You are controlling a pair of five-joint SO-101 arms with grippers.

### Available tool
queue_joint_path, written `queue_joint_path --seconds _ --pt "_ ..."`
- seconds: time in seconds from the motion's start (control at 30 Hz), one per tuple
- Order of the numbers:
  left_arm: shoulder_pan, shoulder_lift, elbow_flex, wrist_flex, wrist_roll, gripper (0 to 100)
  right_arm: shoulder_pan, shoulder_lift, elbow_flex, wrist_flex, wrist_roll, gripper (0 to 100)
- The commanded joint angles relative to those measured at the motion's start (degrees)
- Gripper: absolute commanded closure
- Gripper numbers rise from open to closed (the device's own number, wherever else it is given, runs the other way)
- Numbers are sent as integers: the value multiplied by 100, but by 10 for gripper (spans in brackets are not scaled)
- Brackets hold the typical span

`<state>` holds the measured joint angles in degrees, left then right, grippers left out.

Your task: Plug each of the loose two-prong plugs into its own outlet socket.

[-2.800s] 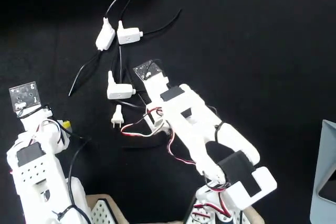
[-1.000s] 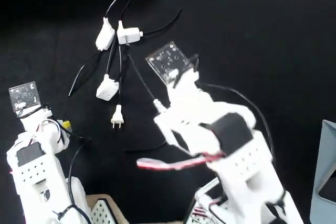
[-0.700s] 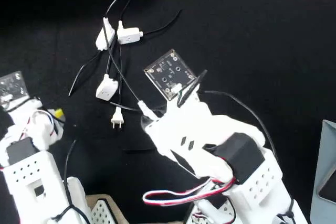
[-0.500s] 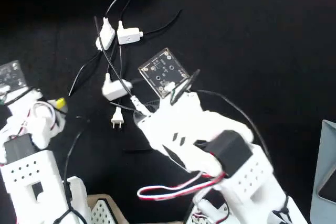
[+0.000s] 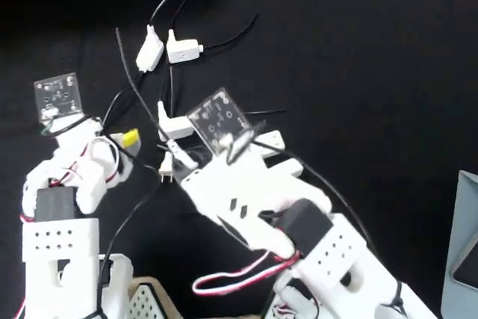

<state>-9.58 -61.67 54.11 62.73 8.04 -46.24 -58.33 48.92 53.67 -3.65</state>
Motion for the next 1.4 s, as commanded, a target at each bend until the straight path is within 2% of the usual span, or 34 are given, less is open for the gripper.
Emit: queue_joint_path --seconds 0.0,0.37,0.7,0.87,1.2,1.37 --pt "435 -97 -338 -185 53 746 -79 -338 365 -554 -9 986" --pt "1349 -281 -567 -158 53 746 -88 -365 1042 -1064 -9 986" --pt "1982 -2110 -127 -141 0 751 -343 -365 1209 -1046 -9 986" --pt "2193 -2673 347 -149 -642 751 -352 -365 1253 -1020 -9 986" --pt "2167 -2778 690 -141 -1090 751 -255 -365 1262 -1002 -35 986" --pt "1446 -2681 567 -308 -1081 748 571 -365 1262 -1002 -44 986"
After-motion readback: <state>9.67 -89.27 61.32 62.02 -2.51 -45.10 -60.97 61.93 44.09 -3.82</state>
